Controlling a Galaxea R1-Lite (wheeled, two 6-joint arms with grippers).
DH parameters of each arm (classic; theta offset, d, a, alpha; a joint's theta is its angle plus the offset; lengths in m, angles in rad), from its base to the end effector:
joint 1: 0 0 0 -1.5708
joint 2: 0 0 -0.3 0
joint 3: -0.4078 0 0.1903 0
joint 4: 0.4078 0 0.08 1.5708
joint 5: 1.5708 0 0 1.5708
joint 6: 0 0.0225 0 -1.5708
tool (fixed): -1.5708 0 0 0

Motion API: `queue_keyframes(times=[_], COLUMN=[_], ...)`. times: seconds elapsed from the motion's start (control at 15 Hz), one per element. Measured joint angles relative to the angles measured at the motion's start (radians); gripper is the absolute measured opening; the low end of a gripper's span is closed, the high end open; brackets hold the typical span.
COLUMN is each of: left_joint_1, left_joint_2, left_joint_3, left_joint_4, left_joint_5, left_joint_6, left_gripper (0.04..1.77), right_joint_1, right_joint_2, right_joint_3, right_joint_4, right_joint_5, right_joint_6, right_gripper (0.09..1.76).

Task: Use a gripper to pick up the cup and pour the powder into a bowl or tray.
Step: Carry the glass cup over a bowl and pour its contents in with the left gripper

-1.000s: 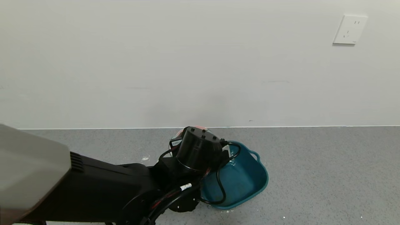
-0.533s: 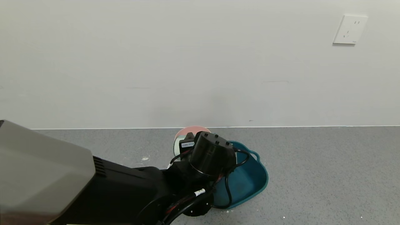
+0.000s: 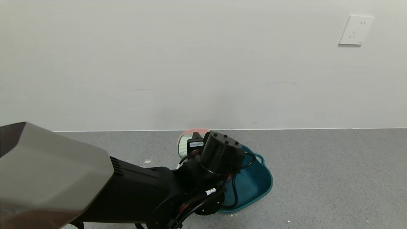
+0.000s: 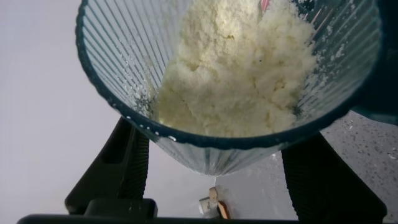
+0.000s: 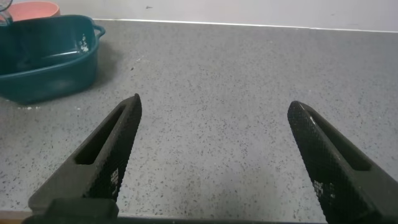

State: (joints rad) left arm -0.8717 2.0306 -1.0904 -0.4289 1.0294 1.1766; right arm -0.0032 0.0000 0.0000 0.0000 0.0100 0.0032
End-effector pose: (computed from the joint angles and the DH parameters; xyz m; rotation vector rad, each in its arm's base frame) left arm 0.2574 -0.2761 0.1274 1.5809 0.3683 -0.0407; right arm -0.0228 0.0003 0.0755 0.0032 0.0000 0.0068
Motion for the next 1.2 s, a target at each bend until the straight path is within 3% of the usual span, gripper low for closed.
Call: queue_keyframes(times=[0.87, 1.07, 1.2], left_joint_1=[0.000, -0.014, -0.028], left_joint_2=[0.017, 0.018, 0.018], left_joint_3=[-0.038, -0.040, -0.040], left_joint_4=[-0.009, -0.009, -0.009], left_joint_5=[0.001, 0.070, 0.079], left_joint_6=[0.196, 0.234, 0.259], left_gripper=[1.24, 1.24, 1.24], right_joint_1=[-0.001, -0.001, -0.001], right_joint_2=[0.000, 0.000, 0.000], right_joint_3=[0.000, 0.000, 0.000], right_joint_4=[0.000, 0.000, 0.000], right_joint_5=[0.000, 0.000, 0.000], right_joint_6=[0.000, 0.000, 0.000], right_gripper=[1.71, 1.71, 1.71])
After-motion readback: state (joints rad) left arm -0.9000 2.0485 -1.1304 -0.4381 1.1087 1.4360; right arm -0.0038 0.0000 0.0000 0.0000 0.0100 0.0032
